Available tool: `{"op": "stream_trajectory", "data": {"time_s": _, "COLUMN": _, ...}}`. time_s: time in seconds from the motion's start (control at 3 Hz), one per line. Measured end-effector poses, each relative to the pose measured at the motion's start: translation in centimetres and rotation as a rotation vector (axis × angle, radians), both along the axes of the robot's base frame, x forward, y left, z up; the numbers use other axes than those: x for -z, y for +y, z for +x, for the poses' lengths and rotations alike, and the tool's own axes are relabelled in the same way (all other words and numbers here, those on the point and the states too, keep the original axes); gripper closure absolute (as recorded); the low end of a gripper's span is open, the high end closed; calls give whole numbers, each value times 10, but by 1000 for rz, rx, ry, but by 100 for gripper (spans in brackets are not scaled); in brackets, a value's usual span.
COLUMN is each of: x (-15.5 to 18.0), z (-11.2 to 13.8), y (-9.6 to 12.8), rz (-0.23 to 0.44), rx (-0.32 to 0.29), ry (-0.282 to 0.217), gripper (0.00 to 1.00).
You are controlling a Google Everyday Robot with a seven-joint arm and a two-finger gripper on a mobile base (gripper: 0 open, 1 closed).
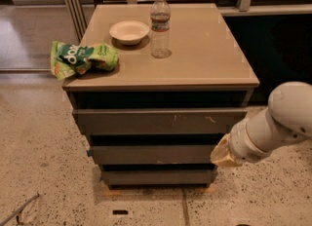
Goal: Open middle drawer
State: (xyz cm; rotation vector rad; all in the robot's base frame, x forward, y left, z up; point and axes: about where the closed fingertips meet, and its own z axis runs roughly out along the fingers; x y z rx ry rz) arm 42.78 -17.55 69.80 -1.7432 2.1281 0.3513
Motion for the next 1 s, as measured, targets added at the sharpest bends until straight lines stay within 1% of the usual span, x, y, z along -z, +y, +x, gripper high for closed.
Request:
{"op": "stream_trajectory", "data": {"time_s": 0.33, "x": 107, "z": 19, "y": 14, "rz": 71, "rx": -33, "ry": -10, "gripper": 100}}
{"op": "stream_trajectory", "data": {"time_s": 0.67, "x": 169, "z": 30, "y": 23, "rz": 100, "rx": -37, "ry": 31, "gripper": 100}}
{"op": "stream_trajectory", "data": {"time_s": 1.0, "x": 180, "z": 26, "y": 26, "rz": 111, "rx": -36, "ry": 52, "gripper": 81}}
